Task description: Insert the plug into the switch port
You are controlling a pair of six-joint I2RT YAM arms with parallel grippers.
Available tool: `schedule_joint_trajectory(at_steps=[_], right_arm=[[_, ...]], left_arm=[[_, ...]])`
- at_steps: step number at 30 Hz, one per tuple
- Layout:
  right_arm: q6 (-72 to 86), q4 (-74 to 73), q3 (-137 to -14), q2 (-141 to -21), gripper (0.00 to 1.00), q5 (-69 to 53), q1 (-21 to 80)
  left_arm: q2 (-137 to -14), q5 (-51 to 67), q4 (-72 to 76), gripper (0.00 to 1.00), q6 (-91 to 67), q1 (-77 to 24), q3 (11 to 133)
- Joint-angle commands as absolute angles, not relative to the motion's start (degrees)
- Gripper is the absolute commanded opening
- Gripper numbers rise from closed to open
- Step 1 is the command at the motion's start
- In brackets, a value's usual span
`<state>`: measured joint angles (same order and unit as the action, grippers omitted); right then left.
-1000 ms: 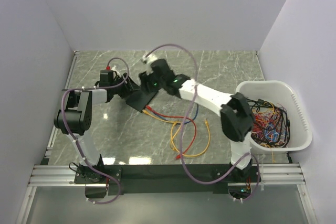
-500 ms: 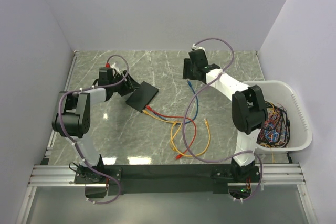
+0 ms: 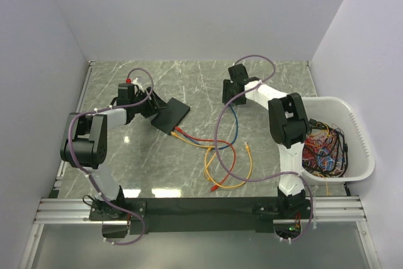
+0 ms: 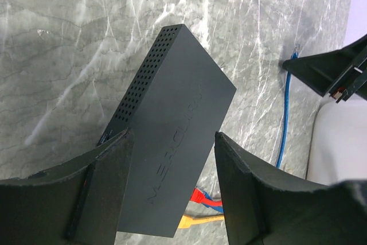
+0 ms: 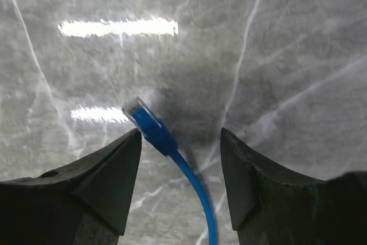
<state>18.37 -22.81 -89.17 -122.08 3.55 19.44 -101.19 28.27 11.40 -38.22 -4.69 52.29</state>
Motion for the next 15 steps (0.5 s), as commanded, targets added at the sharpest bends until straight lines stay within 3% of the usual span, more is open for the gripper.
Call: schedule_joint_trajectory(at_steps=[1,4,7,8,15], right_arm=[[18.4,-23.9,-93.7,-123.4,0.64,2.7,19.2],[18.5,-25.5,-95.9,-124.7,0.57,2.8,19.2],[18.5,-25.9,-96.5,-125.2,0.42,2.7,19.2],[18.4,-26.0,-96.4,-125.2,0.32,2.6,19.2],[17.8,-26.0,-96.0,-124.7,0.08,1.9,19.2]], left_arm=[[-98.9,29.1,13.2,0.64,-38.2,-4.9,52.0],[-98.6,29.1,13.1,0.64,-38.2,-4.9,52.0],[-98.6,29.2,12.9,0.63,-38.1,-4.9,52.0],[-98.5,29.1,12.7,0.63,-38.1,-4.9,52.0],[-98.0,29.3,12.8,0.63,-38.2,-4.9,51.5]])
